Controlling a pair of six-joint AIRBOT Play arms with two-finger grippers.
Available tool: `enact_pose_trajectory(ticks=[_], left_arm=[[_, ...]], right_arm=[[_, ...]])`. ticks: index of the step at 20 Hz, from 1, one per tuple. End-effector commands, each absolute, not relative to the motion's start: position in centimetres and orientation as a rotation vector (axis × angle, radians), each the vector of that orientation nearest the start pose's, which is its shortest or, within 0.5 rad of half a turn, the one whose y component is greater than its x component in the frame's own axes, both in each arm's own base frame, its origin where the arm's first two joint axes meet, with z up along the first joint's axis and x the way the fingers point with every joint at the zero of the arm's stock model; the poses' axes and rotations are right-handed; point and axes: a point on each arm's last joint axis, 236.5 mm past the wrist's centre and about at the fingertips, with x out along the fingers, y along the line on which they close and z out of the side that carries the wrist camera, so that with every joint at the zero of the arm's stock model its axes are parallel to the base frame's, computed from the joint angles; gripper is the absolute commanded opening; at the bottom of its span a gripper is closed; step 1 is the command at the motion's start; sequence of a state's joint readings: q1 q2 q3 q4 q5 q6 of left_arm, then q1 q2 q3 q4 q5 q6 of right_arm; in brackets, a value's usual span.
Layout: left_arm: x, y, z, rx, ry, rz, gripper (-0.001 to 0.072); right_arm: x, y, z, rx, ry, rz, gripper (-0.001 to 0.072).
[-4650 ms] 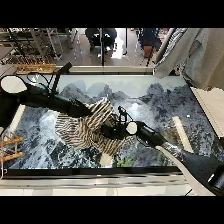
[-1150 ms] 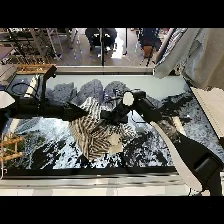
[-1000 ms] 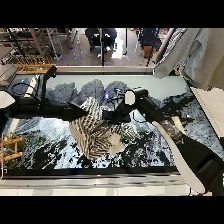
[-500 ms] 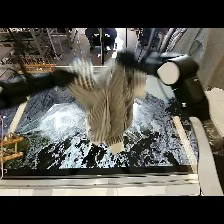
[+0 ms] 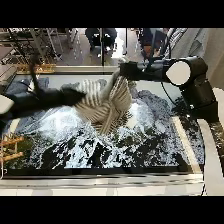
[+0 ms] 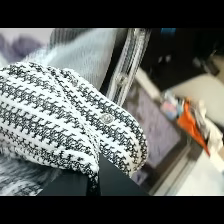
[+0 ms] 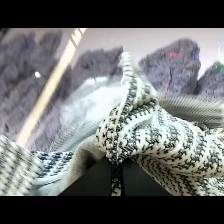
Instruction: Fold the clothes and pants, and hang the long-sleeved shirts on hangers.
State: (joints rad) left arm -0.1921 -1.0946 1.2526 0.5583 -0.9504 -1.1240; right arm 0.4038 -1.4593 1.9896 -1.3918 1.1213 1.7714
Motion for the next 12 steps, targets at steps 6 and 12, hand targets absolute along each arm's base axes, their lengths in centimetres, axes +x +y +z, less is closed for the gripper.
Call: enact_pose_trajectory(ticks=[6,12], left_arm=[[36.1,-19.5,15.1,-0.316,0.869,-0.732,0.0649],[34.2,-5.0,11.5,-0.371,1.07,-0.453,0.0499]], right_arm=[[40.8,25.1,21.8,-0.166,0.886,0.657,0.0038],[38.7,26.3,21.0,-0.245,0.924,0.722,0.0039]])
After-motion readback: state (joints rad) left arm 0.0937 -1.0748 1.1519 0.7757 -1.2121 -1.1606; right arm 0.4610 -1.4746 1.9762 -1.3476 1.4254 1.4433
